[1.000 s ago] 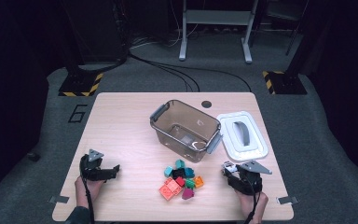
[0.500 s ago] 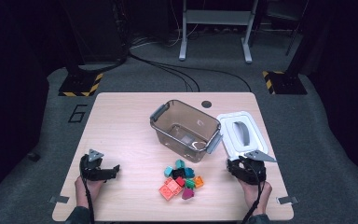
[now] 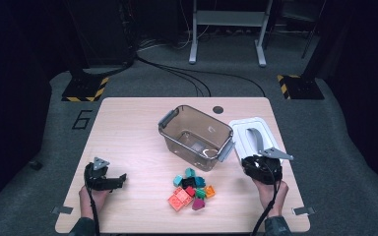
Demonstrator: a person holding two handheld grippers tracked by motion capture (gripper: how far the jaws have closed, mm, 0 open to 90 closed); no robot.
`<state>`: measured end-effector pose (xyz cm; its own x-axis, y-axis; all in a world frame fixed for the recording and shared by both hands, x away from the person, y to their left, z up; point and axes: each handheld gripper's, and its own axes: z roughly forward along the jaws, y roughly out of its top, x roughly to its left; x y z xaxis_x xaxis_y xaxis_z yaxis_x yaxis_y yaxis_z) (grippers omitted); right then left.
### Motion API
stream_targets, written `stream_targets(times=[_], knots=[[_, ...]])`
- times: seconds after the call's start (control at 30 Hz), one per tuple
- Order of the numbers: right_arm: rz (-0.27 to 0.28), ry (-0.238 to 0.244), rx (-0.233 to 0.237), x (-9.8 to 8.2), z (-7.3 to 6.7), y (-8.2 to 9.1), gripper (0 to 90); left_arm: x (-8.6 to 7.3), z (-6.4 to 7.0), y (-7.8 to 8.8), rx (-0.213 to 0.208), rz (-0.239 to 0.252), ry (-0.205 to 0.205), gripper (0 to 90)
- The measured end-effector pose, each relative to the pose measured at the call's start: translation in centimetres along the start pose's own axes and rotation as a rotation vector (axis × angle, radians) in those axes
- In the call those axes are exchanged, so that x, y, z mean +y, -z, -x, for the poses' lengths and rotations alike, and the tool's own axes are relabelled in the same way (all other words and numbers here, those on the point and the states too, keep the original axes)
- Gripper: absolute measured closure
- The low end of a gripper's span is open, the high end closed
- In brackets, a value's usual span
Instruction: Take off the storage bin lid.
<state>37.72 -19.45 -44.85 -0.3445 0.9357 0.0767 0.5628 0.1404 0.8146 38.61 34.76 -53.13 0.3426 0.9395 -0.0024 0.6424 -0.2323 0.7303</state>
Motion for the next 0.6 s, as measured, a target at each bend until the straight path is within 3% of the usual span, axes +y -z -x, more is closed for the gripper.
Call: stream_targets(times=[0.6], knots=[[0.004, 0.027, -0.024, 3.7, 1.0, -0.5, 48.2, 0.1, -0.1, 0.2, -0.007, -0.02, -0.018, 4.5]])
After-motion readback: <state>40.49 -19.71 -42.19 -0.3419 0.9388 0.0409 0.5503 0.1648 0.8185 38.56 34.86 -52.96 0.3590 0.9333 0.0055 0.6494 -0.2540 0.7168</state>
